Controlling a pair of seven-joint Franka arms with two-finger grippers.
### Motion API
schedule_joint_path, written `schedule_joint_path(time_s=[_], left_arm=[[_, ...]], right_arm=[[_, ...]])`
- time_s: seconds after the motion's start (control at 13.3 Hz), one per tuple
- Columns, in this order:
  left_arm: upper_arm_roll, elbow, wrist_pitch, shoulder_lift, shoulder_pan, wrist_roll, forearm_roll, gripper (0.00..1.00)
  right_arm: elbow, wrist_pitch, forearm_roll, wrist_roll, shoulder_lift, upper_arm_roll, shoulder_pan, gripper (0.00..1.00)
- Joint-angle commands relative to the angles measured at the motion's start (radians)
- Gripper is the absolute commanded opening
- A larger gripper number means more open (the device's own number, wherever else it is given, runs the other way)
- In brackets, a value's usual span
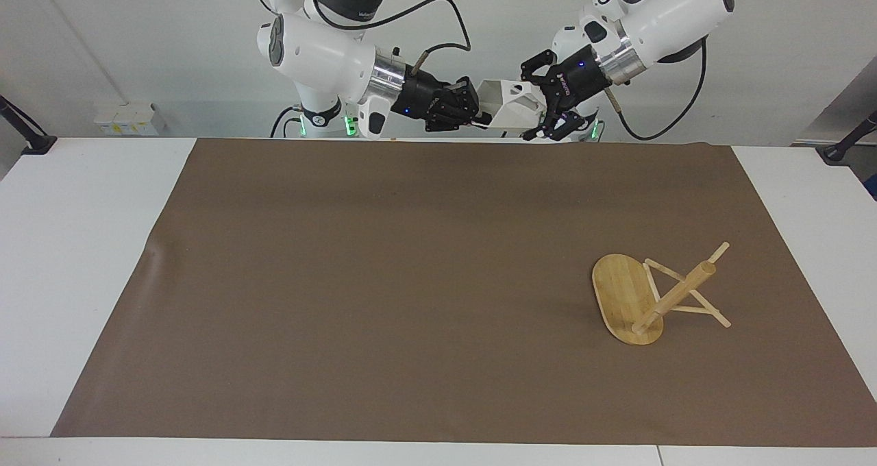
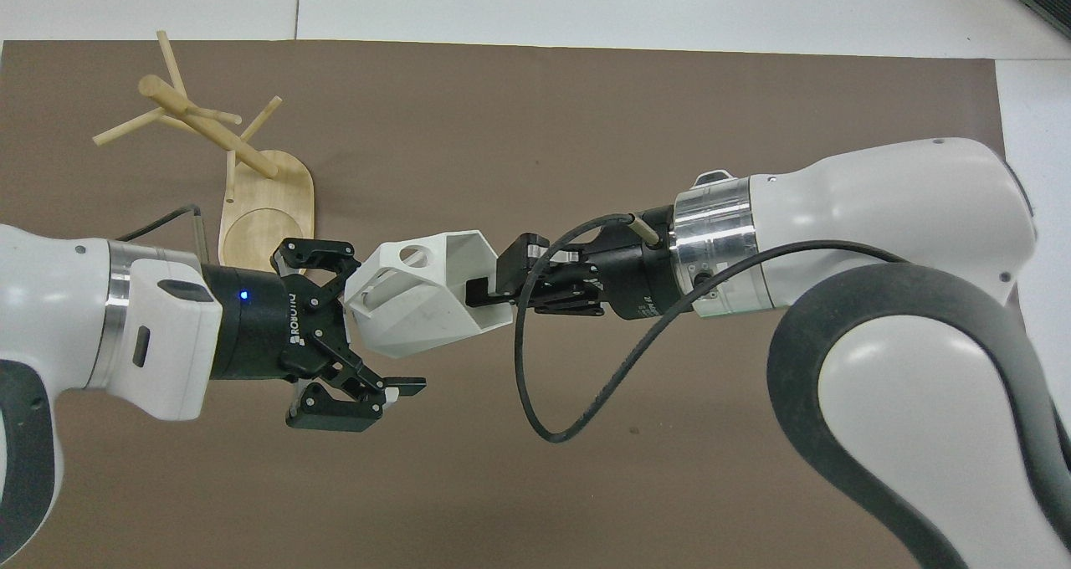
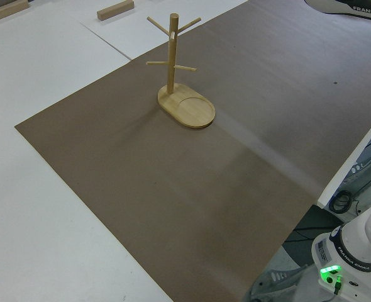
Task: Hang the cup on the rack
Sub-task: 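Close the left gripper on the cup held by the right gripper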
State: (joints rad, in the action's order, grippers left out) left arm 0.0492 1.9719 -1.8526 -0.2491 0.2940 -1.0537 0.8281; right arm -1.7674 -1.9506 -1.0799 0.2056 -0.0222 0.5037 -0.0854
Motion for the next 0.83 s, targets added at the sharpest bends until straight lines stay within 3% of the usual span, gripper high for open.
schedule_joint_path(time_s=[0.0,0.3,0.38,0.53,0.6,0.75], left_arm=[[0.004,0.013,-0.008,-0.024,-0.003,-0.008,-0.009,1.0],[0.0,0.013,-0.011,-0.026,-0.004,-0.009,-0.001,1.0],[0.0,0.013,-0.011,-0.024,-0.004,-0.008,-0.001,0.83],[-0.002,0.015,-0.011,-0.026,-0.004,-0.005,-0.001,0.21],[-0.002,0.015,-0.01,-0.026,-0.004,0.0,-0.001,0.0],[-0.002,0.016,-0.008,-0.027,-0.006,0.009,-0.001,0.0]], right_arm=[[-0.009,-0.021,-0.025,0.017,0.007,0.013,-0.01,0.0],[-0.009,-0.021,-0.026,0.017,0.007,0.013,-0.01,0.0],[-0.009,-0.021,-0.026,0.017,0.007,0.013,-0.01,0.0],[-0.009,-0.021,-0.026,0.017,0.007,0.013,-0.01,0.0],[-0.007,-0.022,-0.026,0.017,0.007,0.013,-0.01,0.0],[-0.006,-0.022,-0.025,0.023,0.007,0.013,-0.01,0.0]])
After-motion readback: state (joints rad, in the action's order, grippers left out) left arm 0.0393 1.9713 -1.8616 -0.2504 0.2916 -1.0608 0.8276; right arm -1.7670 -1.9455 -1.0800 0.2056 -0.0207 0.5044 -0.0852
